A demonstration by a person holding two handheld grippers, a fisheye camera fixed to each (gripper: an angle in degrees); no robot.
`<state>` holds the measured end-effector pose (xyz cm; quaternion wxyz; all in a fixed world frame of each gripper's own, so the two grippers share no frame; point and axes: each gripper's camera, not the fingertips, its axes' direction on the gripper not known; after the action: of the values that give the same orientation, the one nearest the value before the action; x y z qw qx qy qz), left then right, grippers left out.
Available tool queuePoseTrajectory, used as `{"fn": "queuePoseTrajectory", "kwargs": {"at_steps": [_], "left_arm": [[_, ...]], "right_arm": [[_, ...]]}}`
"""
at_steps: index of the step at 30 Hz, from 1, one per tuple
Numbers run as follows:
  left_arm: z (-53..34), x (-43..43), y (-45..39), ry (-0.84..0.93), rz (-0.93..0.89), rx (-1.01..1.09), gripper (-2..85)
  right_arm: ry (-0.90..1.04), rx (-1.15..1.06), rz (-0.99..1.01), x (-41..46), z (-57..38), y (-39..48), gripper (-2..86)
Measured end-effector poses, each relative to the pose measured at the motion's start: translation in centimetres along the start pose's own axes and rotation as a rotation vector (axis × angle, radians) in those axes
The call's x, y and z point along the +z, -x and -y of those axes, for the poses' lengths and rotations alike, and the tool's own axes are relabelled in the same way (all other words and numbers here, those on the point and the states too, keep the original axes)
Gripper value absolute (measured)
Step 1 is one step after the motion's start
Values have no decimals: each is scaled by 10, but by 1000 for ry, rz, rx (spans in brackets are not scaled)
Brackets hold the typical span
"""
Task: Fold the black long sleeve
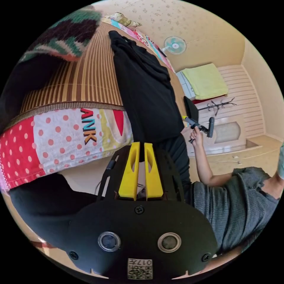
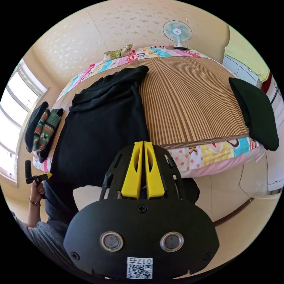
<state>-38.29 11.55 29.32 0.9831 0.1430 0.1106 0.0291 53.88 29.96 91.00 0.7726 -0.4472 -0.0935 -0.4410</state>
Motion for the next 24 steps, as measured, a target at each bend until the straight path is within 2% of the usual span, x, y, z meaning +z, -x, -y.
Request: {"fn": "queuePoseTrajectory", "kwargs": {"at_steps": [3,5,7,10,12,15,17,20,21,22,23,24], "left_arm": [[3,-48,-14,-124,-187,68,24],[10,-66,-33,-135,-158,105,24],[21,-76,-57,-119,-128,146,25],[35,-91,-100,-139,-112,222,28],[38,-107,-128,-211,-137,248,28],[36,-126,-153,-283,-158,272,29],[35,-133,-166,-295,-154,280,29],[36,-138,-176,-257,-123,246,29],[35,-136,-180,-235,-83,231,29],[35,-134,-181,-223,-65,226,29],[34,-131,-184,-200,-41,216,29],[34,-126,-185,-182,-31,208,29]], "right_arm": [[79,-34,98,-15,-20,-44,118],[214,-48,163,-1,-23,-74,141],[248,-68,247,7,-21,-89,145],[229,-76,278,4,-11,-104,126],[247,-172,309,-2,-3,-99,58],[187,-315,559,-24,10,-98,36],[-28,-313,965,-52,18,-129,25],[-285,-170,1323,-61,24,-187,18],[-289,-100,1310,-58,25,-197,17],[-237,53,1173,-53,29,-213,18],[-149,124,971,-50,34,-219,22],[-100,128,876,-49,37,-219,25]]}}
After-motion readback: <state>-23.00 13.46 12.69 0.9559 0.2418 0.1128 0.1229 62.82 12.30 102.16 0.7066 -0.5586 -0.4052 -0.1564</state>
